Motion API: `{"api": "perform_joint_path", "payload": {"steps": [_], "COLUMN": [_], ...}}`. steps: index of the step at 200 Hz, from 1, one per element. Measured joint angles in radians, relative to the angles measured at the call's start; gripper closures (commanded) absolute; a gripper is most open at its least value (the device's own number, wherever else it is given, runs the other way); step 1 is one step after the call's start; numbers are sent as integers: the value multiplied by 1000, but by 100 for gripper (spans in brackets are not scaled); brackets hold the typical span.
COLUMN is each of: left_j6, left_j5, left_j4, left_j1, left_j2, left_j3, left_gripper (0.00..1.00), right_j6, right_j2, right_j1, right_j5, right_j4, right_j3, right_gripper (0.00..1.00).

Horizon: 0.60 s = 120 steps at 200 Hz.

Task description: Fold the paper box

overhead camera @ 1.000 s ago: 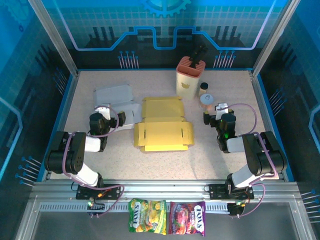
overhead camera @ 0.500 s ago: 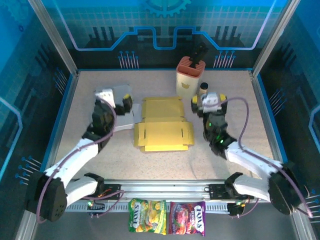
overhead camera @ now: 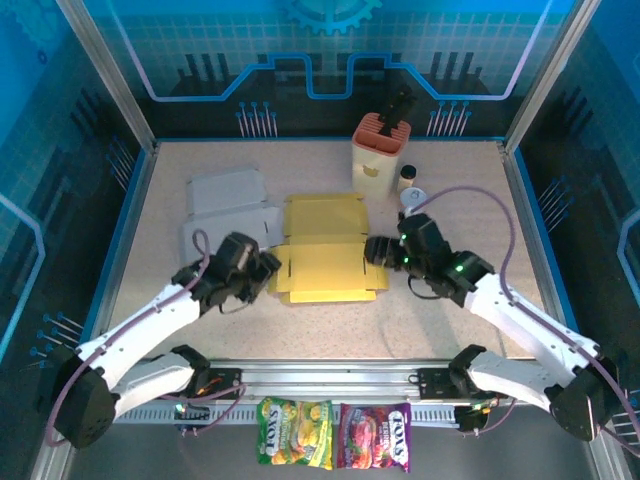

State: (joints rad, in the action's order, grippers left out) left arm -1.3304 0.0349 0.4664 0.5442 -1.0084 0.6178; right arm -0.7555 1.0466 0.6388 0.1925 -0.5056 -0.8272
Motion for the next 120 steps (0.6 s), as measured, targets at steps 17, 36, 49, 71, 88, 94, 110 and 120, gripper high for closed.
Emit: {"api": "perform_joint_path", "payload": {"steps": [17,36,49,71,88,94,110,120], "left_j6": [-156,-272,-324,-397,-433,-445,-460,-471], "left_j5": [3,29,48,74,85,92,105,111], "left_j4": [-57,-139,-188,-325,-423,-447,-481,-502], "left_j1": [69,94,97,97,98,99,100,100], "left_j2": [48,46,26,-29,-78,-94,-117,-121], "left_j3": [-130,-218,-233,-242,-262,-269,-277,-277], "left_gripper": [44,44,44,46,47,47,48,48], "right_j6": [-49,-90,-112,-141,-157,-161,-171,-177], "right_j2": [26,42,48,62,68,68,68,68], "right_j1": [18,21,21,21,21,21,21,21], "right_j5": [-89,-162,-201,-253,-278,-285,-301,-308], "right_j4": [-7,13,35,79,104,110,126,132], "right_j3": [63,99,109,116,126,129,135,141], "right_gripper": [18,18,18,19,19,19,19,19]}}
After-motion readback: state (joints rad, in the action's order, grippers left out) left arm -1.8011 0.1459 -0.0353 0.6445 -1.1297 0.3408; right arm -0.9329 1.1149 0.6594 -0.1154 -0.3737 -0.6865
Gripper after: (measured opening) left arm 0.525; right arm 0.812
